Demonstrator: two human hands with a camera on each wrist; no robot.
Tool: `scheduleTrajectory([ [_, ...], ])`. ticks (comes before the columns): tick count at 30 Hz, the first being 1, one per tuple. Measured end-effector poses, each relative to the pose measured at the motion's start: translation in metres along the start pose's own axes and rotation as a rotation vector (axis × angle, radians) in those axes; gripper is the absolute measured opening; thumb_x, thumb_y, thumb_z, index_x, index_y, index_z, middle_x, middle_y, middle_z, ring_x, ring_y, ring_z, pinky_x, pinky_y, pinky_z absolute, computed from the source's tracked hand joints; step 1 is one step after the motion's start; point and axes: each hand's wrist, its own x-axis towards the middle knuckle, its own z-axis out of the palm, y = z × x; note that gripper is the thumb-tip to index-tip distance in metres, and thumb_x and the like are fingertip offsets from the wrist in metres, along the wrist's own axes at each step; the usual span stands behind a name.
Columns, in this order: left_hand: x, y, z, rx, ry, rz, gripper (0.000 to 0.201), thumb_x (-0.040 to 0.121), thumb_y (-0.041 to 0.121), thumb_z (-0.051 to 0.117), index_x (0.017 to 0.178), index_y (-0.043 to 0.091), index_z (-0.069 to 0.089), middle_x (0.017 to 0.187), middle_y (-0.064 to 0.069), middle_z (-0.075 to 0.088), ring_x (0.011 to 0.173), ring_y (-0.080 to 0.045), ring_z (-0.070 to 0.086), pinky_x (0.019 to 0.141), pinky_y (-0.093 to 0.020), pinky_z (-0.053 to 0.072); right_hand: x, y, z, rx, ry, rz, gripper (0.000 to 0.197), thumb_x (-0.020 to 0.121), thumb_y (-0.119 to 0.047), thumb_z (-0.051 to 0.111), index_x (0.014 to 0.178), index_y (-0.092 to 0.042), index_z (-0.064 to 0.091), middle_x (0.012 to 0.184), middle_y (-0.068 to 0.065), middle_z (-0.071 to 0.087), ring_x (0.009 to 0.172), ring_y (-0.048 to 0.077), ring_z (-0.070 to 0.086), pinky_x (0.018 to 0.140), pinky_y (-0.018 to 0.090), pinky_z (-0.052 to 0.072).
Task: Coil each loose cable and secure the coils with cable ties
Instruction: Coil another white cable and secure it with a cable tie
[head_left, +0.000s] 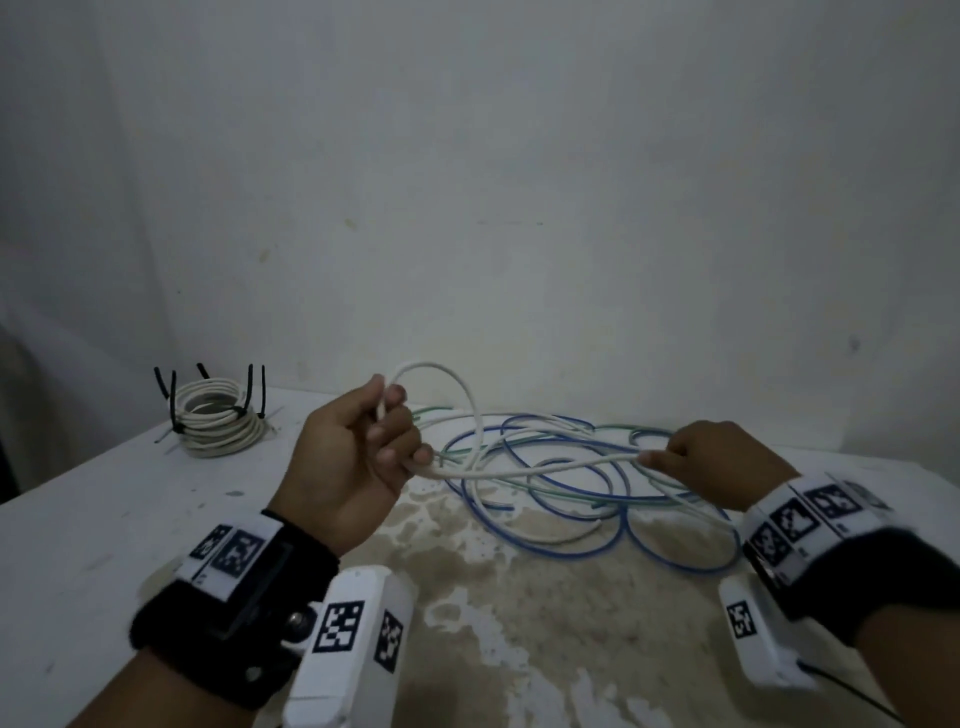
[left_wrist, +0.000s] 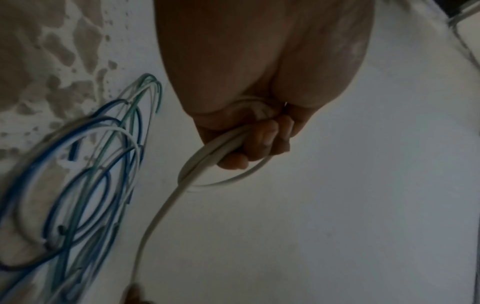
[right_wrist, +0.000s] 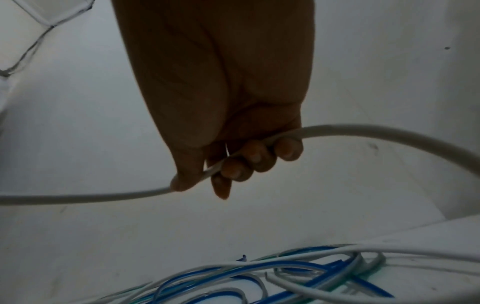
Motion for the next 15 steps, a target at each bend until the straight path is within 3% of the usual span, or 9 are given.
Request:
scheduleTrajectory([
  [2,-0.002,-0.011,0.004,0.095,-0.006,-0.021,0.031,0.097,0.027,0.039,0.072,0.012,0.050,0.047,0.005,0.028,0.036,-0.010,0.029,0.044,-0.021,0.041,0.003,-0.004,0.000,0.028,0.053,0.053,0.050,0.100,-0.041,0.037,0.055,-0.021,0.032,0.057,0.001,0.035,0.050,0.011,0.035,0.046,0.022,0.026],
  [5,-0.005,-0.034,0.011,0.206,-0.033,-0.031,0.029,0.098,0.025,0.036,0.075,0.011,0.046,0.053,0.001,0.034,0.041,-0.012,0.034,0.046,-0.023,0.039,0.009,-0.013,-0.004,0.237,0.282,0.133,0.053,0.097,-0.039,0.045,0.053,-0.011,0.036,0.054,0.004,0.038,0.050,0.013,0.037,0.045,0.024,0.023],
  [7,-0.006,-0.047,0.013,0.229,-0.046,-0.032,0.030,0.100,0.024,0.033,0.078,0.009,0.047,0.055,0.001,0.034,0.043,-0.012,0.032,0.046,-0.023,0.036,0.011,-0.024,-0.008,0.431,0.370,0.134,0.050,0.099,-0.031,0.044,0.055,-0.006,0.041,0.056,0.007,0.042,0.052,0.016,0.039,0.047,0.026,0.024],
  [9,-0.005,-0.058,0.015,0.272,-0.022,-0.012,0.032,0.102,0.025,0.031,0.082,0.007,0.049,0.054,0.003,0.033,0.044,-0.011,0.029,0.048,-0.024,0.031,0.012,-0.040,-0.014,0.690,0.393,0.111,0.043,0.099,-0.025,0.042,0.069,0.002,0.056,0.061,0.011,0.050,0.054,0.022,0.044,0.050,0.028,0.029],
  [12,-0.003,-0.069,0.021,0.287,0.024,0.008,0.033,0.103,0.025,0.029,0.082,0.008,0.048,0.054,0.002,0.036,0.049,-0.014,0.029,0.054,-0.028,0.027,0.006,-0.067,-0.019,1.092,0.333,0.051,0.027,0.097,-0.020,0.042,0.079,-0.009,0.060,0.063,0.006,0.049,0.049,0.019,0.040,0.048,0.025,0.029],
  [15,-0.003,-0.073,0.033,0.289,0.053,0.034,0.033,0.103,0.023,0.028,0.081,0.008,0.047,0.055,0.001,0.038,0.052,-0.015,0.030,0.057,-0.030,0.026,-0.010,-0.093,-0.018,1.149,0.351,-0.083,0.024,0.098,-0.022,0.042,0.081,-0.017,0.058,0.062,0.000,0.046,0.051,0.015,0.038,0.053,0.027,0.029],
])
